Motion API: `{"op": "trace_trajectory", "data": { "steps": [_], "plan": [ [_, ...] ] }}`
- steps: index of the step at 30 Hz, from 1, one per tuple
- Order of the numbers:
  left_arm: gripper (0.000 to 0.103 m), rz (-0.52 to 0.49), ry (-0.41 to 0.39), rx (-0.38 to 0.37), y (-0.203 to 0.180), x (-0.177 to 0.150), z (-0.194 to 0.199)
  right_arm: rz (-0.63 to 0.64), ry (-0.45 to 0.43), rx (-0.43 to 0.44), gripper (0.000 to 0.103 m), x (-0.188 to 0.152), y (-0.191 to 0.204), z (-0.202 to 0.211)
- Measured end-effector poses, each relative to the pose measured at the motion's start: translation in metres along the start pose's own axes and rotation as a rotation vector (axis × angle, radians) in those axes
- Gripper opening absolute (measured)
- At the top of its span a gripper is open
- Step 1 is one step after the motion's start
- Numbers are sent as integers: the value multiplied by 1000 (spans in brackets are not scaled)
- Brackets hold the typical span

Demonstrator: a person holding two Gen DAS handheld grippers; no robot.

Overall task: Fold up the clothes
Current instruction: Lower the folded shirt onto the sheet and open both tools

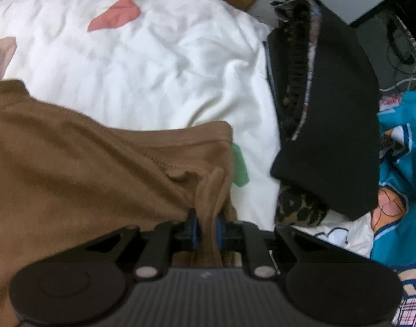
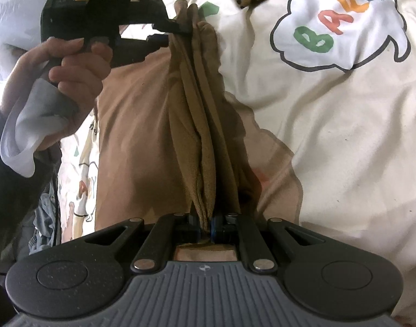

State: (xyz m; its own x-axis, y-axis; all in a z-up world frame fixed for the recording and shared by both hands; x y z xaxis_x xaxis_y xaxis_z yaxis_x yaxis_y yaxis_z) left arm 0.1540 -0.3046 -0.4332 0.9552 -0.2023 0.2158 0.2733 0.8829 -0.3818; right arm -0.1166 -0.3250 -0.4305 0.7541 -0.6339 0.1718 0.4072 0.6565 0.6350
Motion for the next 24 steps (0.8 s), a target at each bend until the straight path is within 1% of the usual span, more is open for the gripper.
{"op": "trace_trajectory", "data": {
  "steps": [1, 3, 4, 5, 6, 7, 8, 11, 12, 14, 15, 18, 24],
  "plan": [
    [13, 2, 1, -6, -1, 0, 1, 1, 1, -3, 4, -1, 0, 0],
    [20, 19, 5, -37, -1, 0, 4, 3, 6, -12, 4, 3, -1, -7],
    [28, 30, 7, -60, -2, 0, 5, 6, 7, -17, 4, 3, -1, -10],
    [31, 47, 10, -92, -3, 0, 7, 8, 8, -23, 4, 3, -1, -10],
    [32, 58, 8, -109, -3, 0, 10, 12, 8, -30, 4, 5, -1, -12],
    [37, 60, 1, -116, -4, 0, 14, 12, 11, -39, 5, 5, 0, -13],
    [43, 50, -10, -119, -4, 0, 20, 10, 15, -48, 6, 4, 1, -12],
    [53, 15, -46, -109, -1, -2, 40, 20, 10, -76, 12, 4, 5, -8],
    [54, 12, -58, -108, 3, -3, 47, 35, 5, -87, 14, 4, 8, -5],
    [59, 9, -78, -102, 10, -4, 62, 55, -8, -115, 30, 3, 13, 0],
    [60, 8, -87, -96, 15, -5, 68, 57, -15, -127, 31, 4, 14, 2],
    [61, -7, -111, -68, 34, -8, 87, 67, -45, -155, 32, 5, 21, 9],
    [62, -7, -144, -6, 86, -18, 117, 110, -95, -219, 32, 14, 32, 18]
  ]
}}
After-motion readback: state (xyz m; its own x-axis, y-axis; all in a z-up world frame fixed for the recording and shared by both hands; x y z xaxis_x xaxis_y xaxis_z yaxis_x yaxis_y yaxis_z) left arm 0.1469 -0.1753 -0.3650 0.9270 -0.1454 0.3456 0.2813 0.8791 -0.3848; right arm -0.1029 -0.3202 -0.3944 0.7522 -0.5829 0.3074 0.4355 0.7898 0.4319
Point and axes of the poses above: each gripper's, at about its wrist camera, not at the fingertips, and z roughly against the way its jaws point, y to its left, x to its top, the point moved 8 cm from there along -z, roughly the way its jaws point
